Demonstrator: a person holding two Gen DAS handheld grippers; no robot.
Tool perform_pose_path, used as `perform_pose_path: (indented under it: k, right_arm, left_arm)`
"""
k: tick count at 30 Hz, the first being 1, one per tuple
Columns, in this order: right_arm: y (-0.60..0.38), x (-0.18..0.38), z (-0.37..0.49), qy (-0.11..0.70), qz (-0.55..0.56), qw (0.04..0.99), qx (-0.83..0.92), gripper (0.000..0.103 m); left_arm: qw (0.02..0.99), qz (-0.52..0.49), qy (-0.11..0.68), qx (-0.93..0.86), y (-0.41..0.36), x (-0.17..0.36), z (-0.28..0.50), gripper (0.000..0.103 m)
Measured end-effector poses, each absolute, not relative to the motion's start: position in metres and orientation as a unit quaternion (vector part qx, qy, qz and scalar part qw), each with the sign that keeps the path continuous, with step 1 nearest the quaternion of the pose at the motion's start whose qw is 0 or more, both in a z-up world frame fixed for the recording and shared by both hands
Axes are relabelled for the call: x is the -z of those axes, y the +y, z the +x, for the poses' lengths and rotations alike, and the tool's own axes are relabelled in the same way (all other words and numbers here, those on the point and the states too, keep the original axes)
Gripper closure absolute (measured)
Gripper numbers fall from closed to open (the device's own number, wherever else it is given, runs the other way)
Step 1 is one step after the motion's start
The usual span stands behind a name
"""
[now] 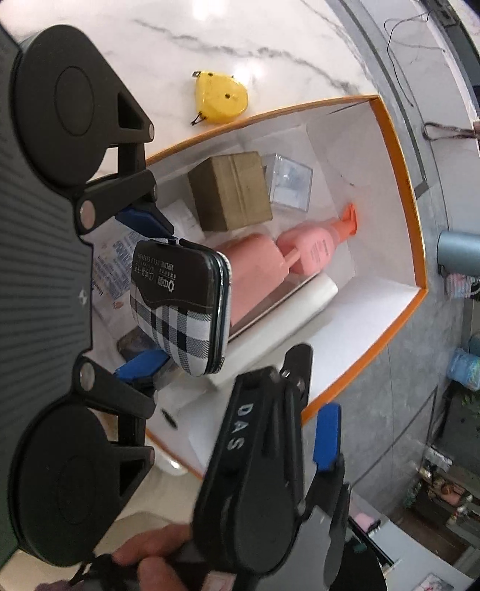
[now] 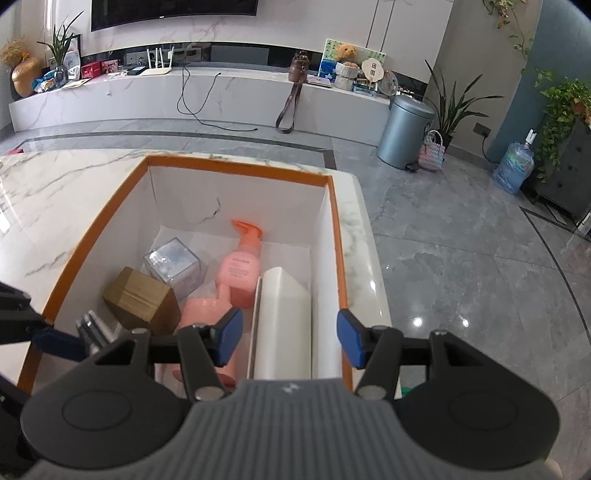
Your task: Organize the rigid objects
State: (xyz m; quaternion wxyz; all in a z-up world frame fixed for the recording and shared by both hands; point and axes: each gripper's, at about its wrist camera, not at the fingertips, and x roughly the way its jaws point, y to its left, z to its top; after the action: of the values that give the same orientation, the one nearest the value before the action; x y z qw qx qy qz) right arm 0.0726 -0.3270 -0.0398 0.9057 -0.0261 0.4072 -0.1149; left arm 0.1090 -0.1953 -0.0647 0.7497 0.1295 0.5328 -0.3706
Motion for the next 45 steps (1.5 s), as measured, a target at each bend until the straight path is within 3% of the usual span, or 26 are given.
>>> perform_pose_path:
  k: [16, 24, 45]
  right_arm:
    - [-0.335, 0.047, 0.068, 0.412, -0.024, 0.901, 0.13, 0.046]
    - [-0.335, 0.047, 0.067, 0.41, -0.019, 0.902, 0.132, 0.045]
    - [-0.323, 0.047, 0.066, 0.403, -0.017, 0.903, 0.149, 0.037]
  left_arm:
    - [0.762, 0.185, 0.495, 0.373, -0.211, 0.071, 0.098, 0.02]
    - [0.777, 0.124, 0.493, 0.371, -0.198, 0.062, 0.112, 0.017]
    - [0.832, 0.026, 0.433, 0.346, -0.142, 0.022, 0.13, 0.026]
